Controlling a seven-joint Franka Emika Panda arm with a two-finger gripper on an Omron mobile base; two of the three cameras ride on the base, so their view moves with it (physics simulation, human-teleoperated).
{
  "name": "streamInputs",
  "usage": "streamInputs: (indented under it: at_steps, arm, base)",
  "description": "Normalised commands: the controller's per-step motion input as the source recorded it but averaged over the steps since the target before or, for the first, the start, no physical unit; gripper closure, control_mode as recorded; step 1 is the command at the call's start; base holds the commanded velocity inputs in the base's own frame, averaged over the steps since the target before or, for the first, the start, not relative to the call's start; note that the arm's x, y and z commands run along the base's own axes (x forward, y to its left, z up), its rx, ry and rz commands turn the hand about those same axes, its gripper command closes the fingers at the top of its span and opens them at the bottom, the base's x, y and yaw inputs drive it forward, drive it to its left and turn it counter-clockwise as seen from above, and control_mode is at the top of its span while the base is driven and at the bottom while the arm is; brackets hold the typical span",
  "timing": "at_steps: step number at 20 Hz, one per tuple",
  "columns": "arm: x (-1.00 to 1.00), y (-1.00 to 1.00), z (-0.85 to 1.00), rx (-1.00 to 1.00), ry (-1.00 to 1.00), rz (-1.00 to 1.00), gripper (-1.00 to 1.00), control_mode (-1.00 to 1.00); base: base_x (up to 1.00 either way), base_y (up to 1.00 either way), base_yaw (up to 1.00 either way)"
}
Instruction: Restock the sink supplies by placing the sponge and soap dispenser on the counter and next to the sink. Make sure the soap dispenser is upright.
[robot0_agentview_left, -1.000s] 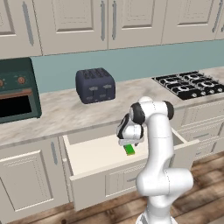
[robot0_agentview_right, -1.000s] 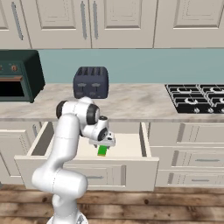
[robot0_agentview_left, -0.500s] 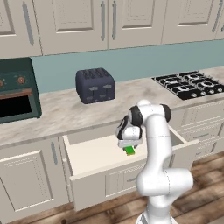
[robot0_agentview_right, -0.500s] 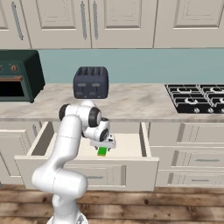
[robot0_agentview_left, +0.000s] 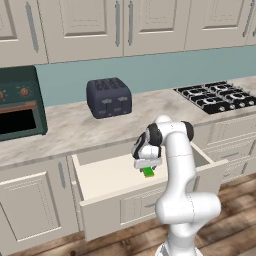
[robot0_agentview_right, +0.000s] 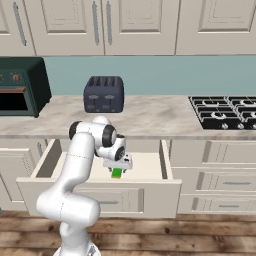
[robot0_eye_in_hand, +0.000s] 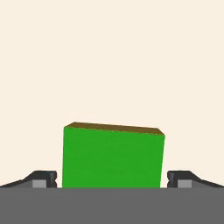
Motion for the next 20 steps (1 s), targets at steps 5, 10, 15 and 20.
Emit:
streamInputs:
  at_steps: [5,10,15,20]
  arm:
    - [0.02,0.11,-0.12,0.00,0.05,0.00,-1.00,-1.00]
    - [0.00,0.07,-0.19,0.00,0.06,0.00,1.00,-1.00]
    - [-0.03,0.16,-0.06,0.00,0.02,0.00,1.00,-1.00]
    - [-0.03,0.11,0.00,0.00,0.00,0.00,1.00,-1.00]
  base:
    - [0.00,0.00,0.00]
    - [0.00,0.00,0.00]
    - [0.00,0.00,0.00]
    - [0.00,0.00,0.00]
